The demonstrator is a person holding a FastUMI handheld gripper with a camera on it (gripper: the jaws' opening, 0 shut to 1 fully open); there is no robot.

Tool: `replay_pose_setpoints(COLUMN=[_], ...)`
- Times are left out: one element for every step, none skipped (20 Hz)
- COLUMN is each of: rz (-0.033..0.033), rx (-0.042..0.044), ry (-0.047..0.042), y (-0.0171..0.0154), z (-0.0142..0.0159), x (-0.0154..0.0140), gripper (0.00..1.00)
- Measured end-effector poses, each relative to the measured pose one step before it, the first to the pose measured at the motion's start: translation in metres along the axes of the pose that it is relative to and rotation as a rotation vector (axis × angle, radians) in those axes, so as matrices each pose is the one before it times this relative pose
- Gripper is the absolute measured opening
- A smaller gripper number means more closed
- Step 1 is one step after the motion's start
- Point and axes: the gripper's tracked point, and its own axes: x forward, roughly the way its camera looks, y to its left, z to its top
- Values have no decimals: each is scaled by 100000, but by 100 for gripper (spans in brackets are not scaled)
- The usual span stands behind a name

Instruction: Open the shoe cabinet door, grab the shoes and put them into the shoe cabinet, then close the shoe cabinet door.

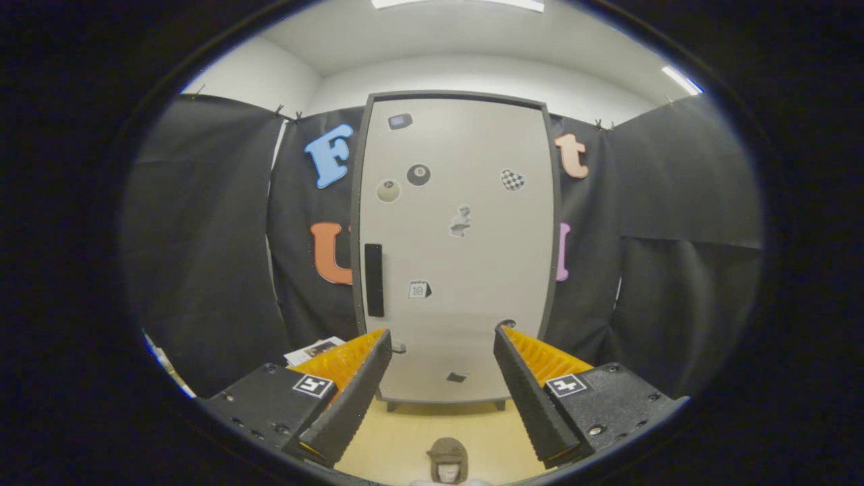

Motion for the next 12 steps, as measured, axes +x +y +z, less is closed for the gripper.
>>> replay_pose_setpoints(rz=[1540,1457,1672,773,218,996,481,-61,-394,-355,7,321], rx=[406,404,83,-442,-331,-135,82,-608,-103,879,980,370], ry=[-914,-536,-380,-345,233,188,-239,447,194,541,1626,2122], y=[1121,1190,1162,862,720,828,654,383,179,154,166,161], z=[294,385,295,231,-25,87,69,40,-98,-123,-356,-346], x=[1521,1728,1609,1503,1533,1386,1378,1289,1201,1149,1090,867], gripper=[99,100,99,99,99,98,98,98,97,97,95,94])
